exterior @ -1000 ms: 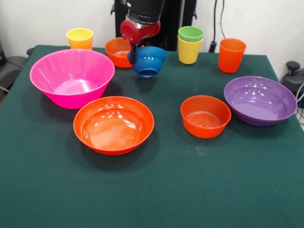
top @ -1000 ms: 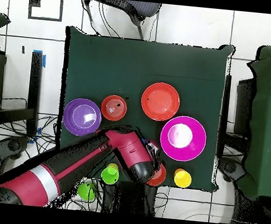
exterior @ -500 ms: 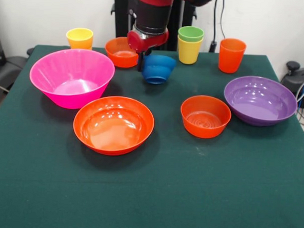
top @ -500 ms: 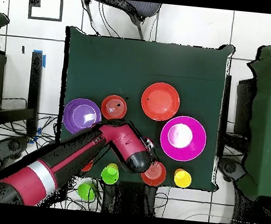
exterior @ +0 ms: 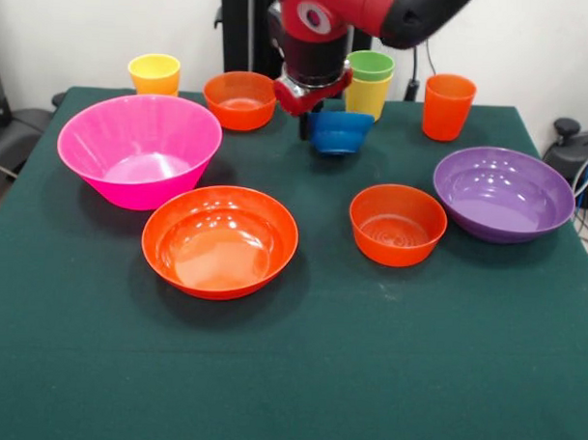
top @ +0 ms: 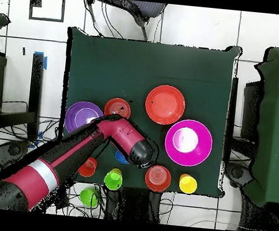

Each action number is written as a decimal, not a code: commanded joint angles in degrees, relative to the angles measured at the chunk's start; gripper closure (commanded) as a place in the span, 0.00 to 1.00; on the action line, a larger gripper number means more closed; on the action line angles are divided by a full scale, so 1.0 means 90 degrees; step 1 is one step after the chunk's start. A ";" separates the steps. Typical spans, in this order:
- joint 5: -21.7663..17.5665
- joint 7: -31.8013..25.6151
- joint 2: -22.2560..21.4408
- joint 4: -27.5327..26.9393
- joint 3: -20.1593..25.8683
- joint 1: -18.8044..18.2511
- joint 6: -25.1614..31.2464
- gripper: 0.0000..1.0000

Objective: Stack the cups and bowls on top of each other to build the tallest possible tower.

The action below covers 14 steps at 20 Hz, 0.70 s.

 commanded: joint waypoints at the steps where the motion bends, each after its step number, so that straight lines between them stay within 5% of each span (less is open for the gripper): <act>1: -0.0468 0.2017 0.0493 -0.1090 0.1092 0.0056 -0.0951 1.00; 4: -0.0401 0.1997 0.0622 -0.1126 0.0944 0.0122 -0.0892 1.00; 9: 0.0210 0.1685 0.0666 -0.1127 0.0689 0.0200 0.0068 1.00; 14: 0.0144 0.1940 0.0739 -0.1258 0.0613 0.0184 -0.0099 1.00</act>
